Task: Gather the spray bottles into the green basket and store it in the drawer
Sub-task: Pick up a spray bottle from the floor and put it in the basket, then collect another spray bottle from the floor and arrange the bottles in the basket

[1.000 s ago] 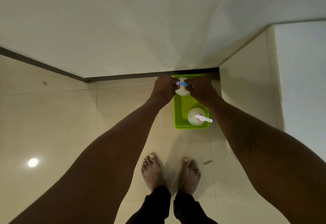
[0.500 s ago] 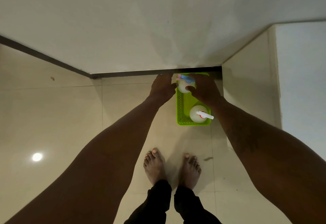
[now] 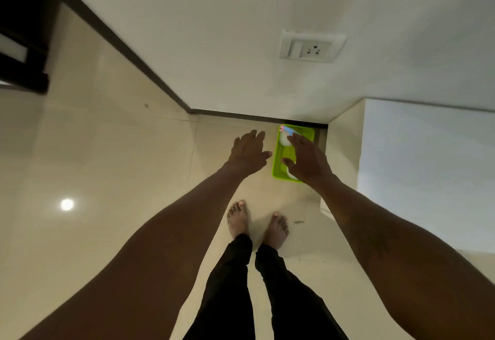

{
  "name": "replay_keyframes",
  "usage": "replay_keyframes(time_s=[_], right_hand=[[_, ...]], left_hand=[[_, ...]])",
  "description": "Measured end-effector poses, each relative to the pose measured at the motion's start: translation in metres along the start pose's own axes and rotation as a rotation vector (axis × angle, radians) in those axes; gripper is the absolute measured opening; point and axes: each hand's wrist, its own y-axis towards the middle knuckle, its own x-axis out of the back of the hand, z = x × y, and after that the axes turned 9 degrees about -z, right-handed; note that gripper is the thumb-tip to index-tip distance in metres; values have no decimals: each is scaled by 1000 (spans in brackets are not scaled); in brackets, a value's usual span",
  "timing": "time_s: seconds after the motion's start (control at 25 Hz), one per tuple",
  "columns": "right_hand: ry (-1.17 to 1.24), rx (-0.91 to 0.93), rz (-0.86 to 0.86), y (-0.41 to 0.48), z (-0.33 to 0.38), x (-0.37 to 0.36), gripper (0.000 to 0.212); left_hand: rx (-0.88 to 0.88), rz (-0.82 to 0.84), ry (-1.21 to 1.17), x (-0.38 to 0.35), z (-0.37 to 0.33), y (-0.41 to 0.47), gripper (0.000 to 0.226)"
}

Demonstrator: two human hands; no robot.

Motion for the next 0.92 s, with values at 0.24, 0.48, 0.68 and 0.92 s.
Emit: replay_keyframes(time_s=[0.24, 0.48, 0.68, 0.92], right_hand=[[32, 69, 38, -84, 81, 88, 71], [9, 171, 8, -141, 136, 143, 71], [-94, 255, 2, -173, 166, 164, 70], [-157, 397, 42, -204, 203, 168, 71]], left_hand=[[90, -55, -26, 97, -2, -121, 68], [91, -93, -26, 158, -8, -192, 63], [99, -122, -22, 178, 2, -245, 64], [214, -149, -65, 173, 22, -315, 63]])
